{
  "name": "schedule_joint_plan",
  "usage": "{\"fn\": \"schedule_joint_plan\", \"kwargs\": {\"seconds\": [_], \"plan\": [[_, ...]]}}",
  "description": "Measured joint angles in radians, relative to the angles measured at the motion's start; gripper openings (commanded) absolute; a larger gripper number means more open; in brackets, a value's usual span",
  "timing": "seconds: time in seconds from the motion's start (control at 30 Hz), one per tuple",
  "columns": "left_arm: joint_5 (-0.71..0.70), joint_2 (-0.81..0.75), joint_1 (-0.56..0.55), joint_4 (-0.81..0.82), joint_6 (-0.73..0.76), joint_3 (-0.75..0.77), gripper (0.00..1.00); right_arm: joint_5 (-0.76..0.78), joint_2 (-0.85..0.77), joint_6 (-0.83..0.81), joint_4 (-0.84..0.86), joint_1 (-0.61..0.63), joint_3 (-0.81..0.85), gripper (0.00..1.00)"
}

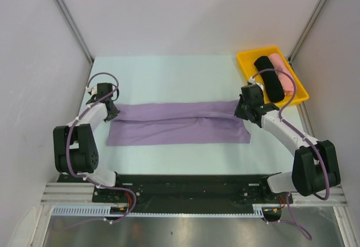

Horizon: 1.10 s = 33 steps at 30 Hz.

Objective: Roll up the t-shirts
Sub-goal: Fold the T-shirt at the center of the board.

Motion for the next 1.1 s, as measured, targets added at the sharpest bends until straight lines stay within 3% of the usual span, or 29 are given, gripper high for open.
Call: {"fn": "schedule_joint_plan", "kwargs": {"seconds": [0.2,0.37,0.4,0.47,0.5,0.6,0.7,0.9,1.1], "plan": [[0.019,0.000,0.010,0.003,-0.022,-0.040,0.06,-0.008,0.000,0.015,0.008,0.001,-0.090,0.00],[0.030,-0.015,0.020,0.006,-0.035,-0.056,0.24,-0.012,0.000,0.015,0.022,0.001,-0.105,0.00],[0.034,-0.023,0.023,0.005,-0.036,-0.056,0.40,-0.014,-0.001,0.015,0.026,0.001,-0.107,0.01],[0.039,-0.044,0.027,0.006,-0.037,-0.057,0.58,-0.018,-0.003,0.015,0.030,0.001,-0.113,0.11],[0.042,-0.057,0.029,0.006,-0.037,-0.057,0.64,-0.023,-0.006,0.014,0.034,0.001,-0.118,0.22],[0.052,-0.106,0.033,0.007,-0.037,-0.059,0.64,-0.035,-0.024,0.016,0.034,0.000,-0.134,0.43],[0.074,-0.183,0.034,0.027,-0.035,-0.061,0.58,-0.053,-0.076,0.009,0.028,-0.002,-0.143,0.53],[0.124,-0.156,0.034,0.058,-0.038,0.007,0.50,-0.088,-0.129,-0.005,0.073,-0.006,-0.140,0.57],[0.175,-0.058,0.017,0.064,-0.035,0.031,0.51,-0.110,0.040,-0.031,0.142,0.021,-0.080,0.62]]}}
